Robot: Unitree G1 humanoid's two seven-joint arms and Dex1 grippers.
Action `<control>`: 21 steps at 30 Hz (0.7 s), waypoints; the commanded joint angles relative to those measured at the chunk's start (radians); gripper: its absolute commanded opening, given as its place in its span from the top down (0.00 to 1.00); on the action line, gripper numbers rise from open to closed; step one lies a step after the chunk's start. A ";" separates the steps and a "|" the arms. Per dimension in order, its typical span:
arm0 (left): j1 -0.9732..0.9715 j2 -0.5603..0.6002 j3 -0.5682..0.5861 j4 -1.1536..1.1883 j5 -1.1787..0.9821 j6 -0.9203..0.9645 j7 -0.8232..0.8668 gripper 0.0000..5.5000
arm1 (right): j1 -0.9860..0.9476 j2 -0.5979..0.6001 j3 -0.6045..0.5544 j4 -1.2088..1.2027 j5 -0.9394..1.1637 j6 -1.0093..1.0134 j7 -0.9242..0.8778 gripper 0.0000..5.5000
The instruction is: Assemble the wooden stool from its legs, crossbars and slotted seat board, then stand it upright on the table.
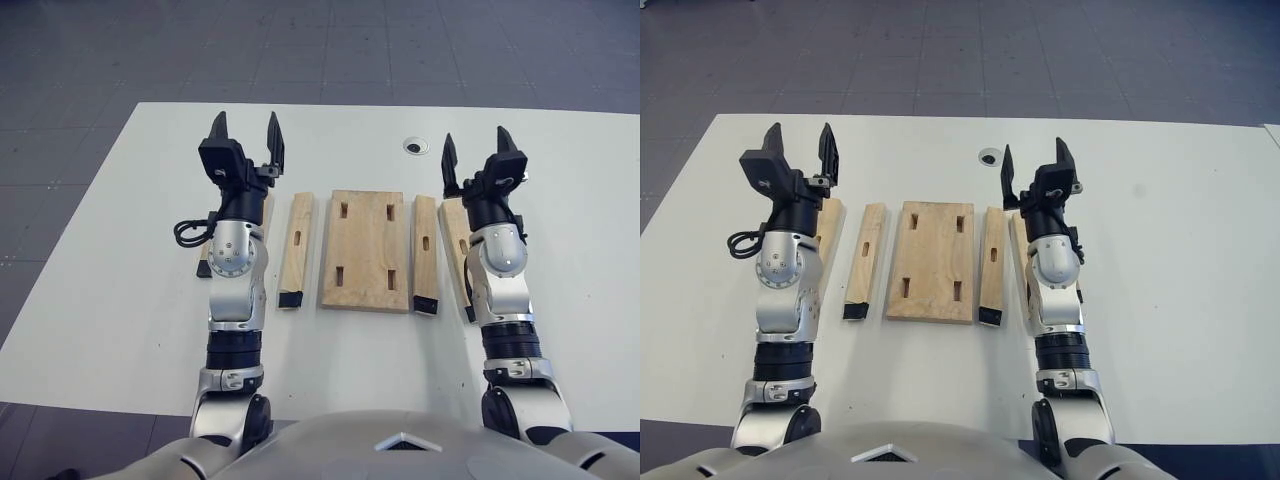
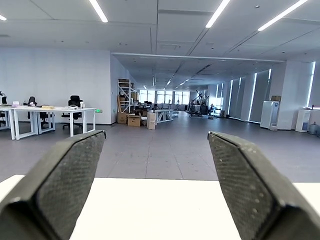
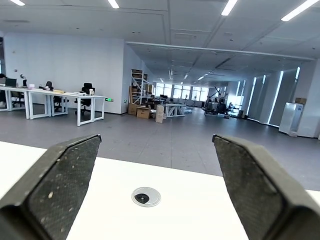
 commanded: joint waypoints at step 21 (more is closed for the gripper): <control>0.047 0.013 -0.027 0.081 -0.008 -0.213 -0.052 0.31 | 0.076 -0.034 -0.004 -0.192 -0.125 0.133 -0.075 0.25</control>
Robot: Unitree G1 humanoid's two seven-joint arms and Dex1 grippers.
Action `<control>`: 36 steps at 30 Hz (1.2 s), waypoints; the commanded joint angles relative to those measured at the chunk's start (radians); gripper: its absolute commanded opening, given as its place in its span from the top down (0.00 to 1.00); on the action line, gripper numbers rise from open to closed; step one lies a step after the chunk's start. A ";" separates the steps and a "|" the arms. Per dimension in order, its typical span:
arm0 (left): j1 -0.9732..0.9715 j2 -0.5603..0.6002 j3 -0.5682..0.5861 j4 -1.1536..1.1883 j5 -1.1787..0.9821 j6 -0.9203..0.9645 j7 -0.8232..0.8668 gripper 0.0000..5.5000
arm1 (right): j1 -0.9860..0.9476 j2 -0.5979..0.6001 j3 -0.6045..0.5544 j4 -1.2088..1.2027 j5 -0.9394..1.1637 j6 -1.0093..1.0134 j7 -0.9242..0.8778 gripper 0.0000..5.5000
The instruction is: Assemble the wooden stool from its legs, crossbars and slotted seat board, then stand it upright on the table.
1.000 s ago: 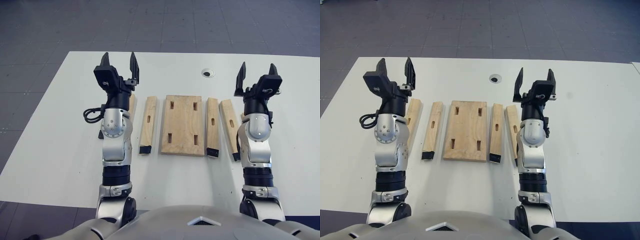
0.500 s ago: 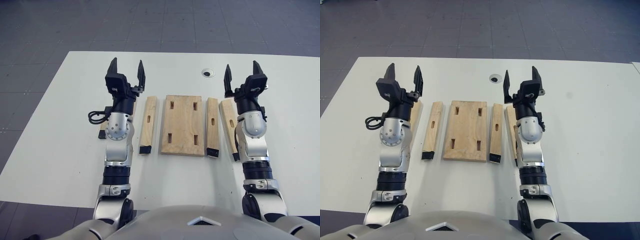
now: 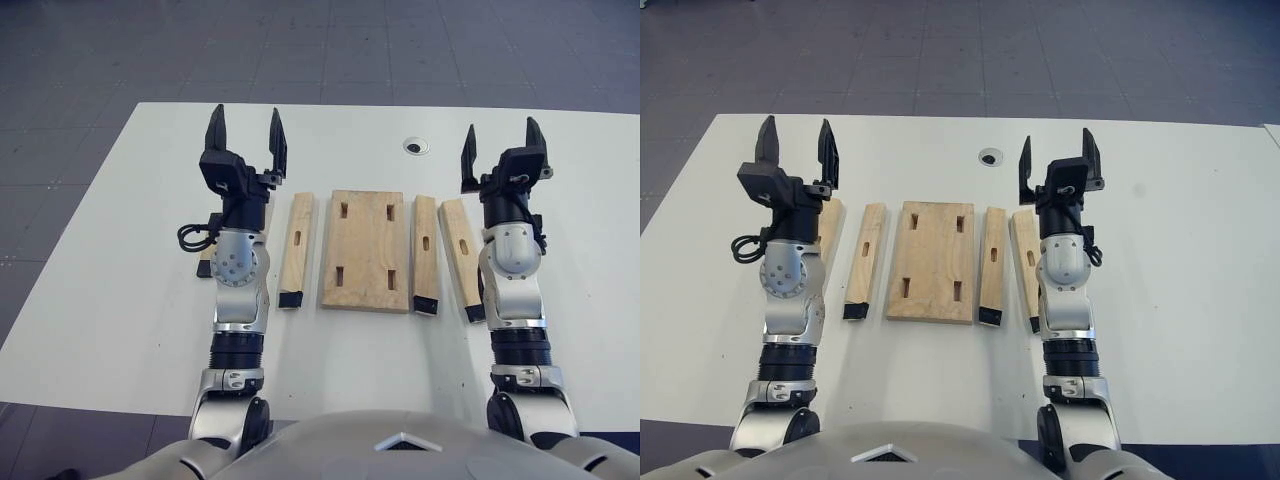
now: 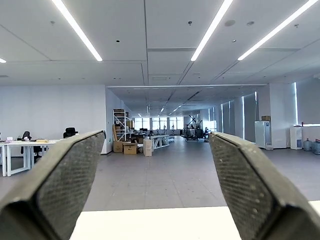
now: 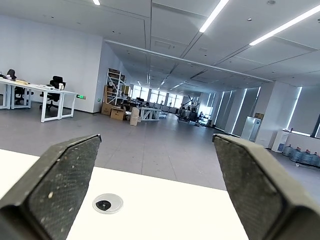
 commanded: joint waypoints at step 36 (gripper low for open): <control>0.144 -0.001 0.002 -0.098 0.014 0.239 0.016 0.31 | 0.543 -0.123 -0.146 -0.233 0.282 0.538 0.301 0.45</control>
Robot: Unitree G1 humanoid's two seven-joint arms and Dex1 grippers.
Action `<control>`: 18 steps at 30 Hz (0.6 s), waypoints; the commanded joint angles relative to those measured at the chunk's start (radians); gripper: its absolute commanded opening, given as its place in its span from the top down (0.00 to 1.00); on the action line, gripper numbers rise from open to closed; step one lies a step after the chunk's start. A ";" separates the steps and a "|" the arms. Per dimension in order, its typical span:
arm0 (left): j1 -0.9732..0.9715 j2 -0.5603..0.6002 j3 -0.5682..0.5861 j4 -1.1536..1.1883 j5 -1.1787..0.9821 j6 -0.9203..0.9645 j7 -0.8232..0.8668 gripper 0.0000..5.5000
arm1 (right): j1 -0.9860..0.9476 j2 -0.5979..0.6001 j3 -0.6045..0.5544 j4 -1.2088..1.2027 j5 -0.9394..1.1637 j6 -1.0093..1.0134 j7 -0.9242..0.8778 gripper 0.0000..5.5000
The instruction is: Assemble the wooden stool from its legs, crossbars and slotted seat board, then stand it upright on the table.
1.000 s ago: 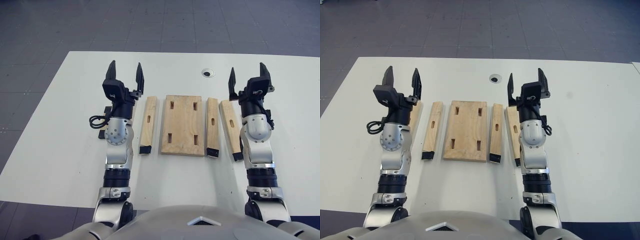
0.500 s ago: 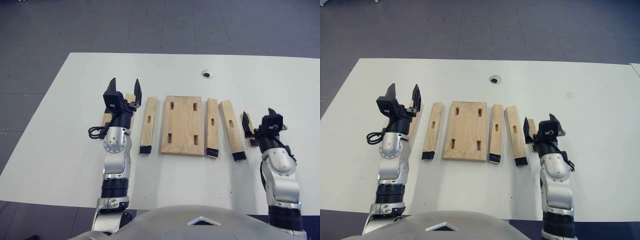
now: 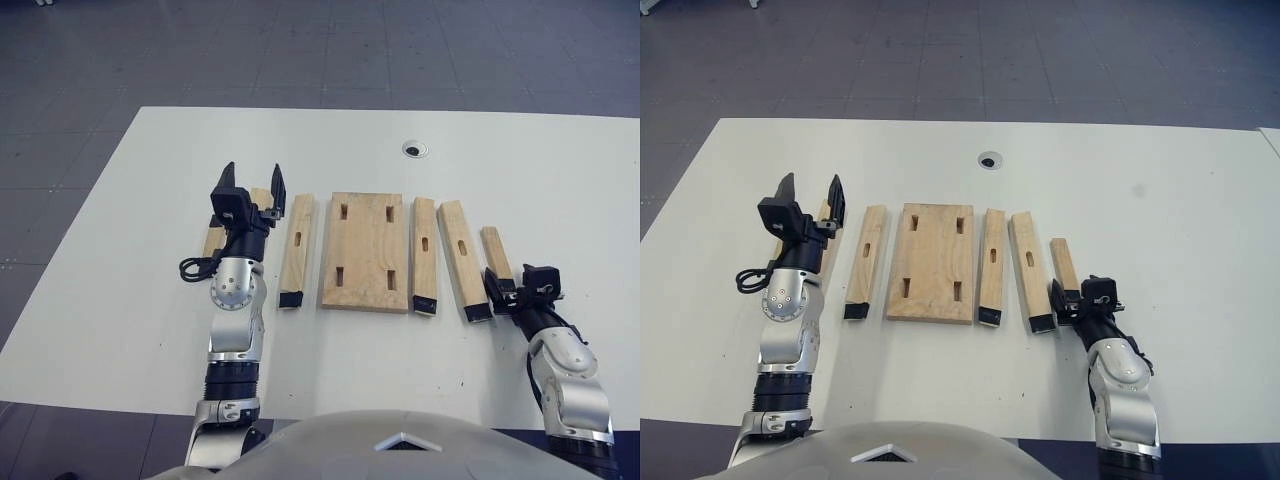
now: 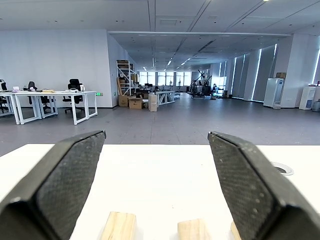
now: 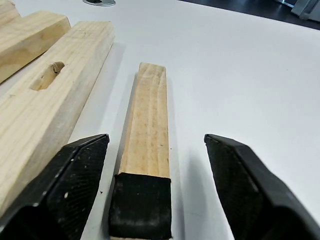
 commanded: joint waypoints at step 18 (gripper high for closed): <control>-0.128 -0.006 0.017 -0.067 -0.126 0.142 -0.042 0.31 | -0.234 0.006 -0.031 -0.057 0.092 0.161 -0.080 0.76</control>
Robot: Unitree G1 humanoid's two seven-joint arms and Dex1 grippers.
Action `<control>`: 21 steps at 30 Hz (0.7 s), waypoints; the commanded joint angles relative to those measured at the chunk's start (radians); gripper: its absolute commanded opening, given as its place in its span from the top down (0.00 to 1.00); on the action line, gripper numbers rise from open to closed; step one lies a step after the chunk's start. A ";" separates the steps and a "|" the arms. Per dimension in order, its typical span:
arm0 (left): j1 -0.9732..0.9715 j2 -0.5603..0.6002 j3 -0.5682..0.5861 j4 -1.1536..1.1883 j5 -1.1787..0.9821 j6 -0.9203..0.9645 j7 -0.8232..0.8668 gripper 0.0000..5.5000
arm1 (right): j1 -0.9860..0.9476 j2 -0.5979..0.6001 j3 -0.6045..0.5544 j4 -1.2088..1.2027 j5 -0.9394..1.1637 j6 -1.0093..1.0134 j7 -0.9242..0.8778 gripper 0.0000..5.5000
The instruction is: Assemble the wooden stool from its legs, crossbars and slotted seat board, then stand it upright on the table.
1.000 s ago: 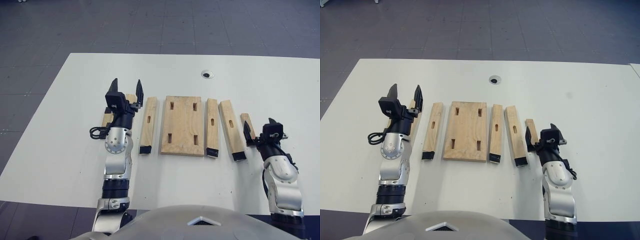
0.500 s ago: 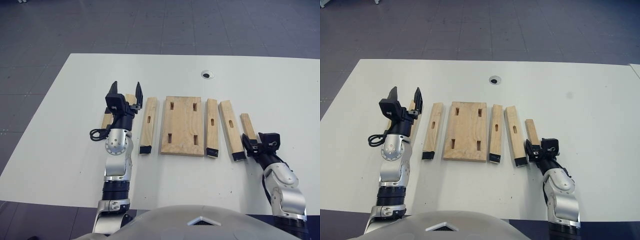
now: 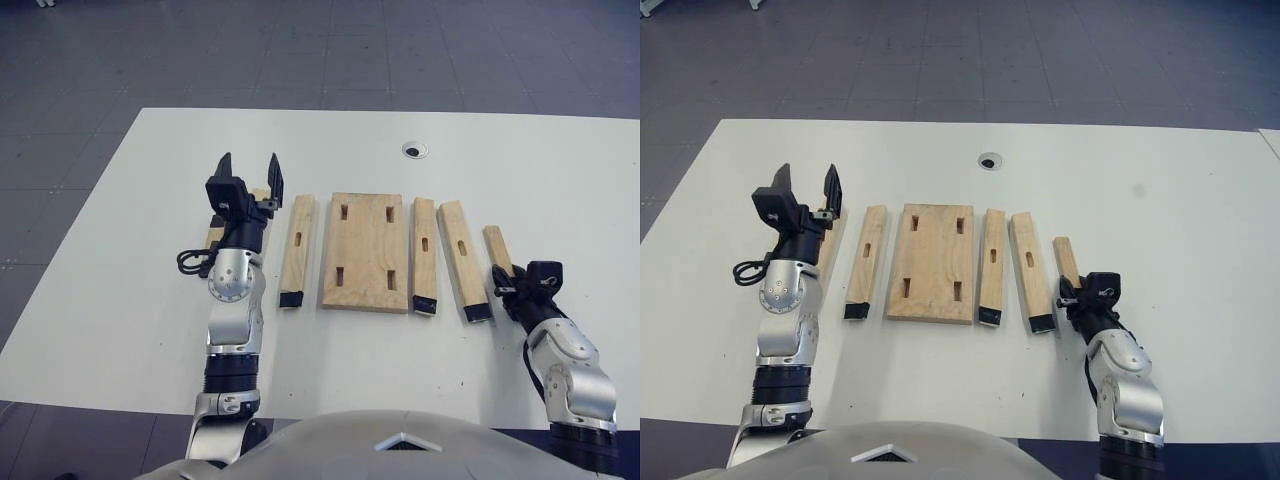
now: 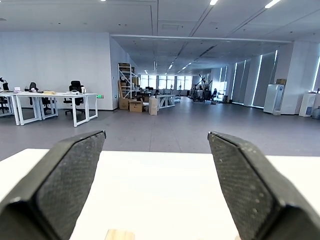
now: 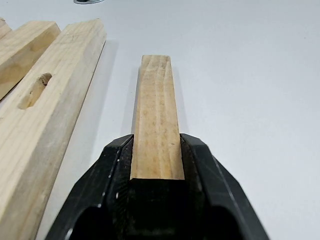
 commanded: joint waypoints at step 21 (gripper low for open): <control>-0.263 -0.079 0.094 -0.076 -0.932 0.824 -0.200 0.31 | -0.514 0.085 0.396 -0.006 -0.097 -0.338 0.185 0.76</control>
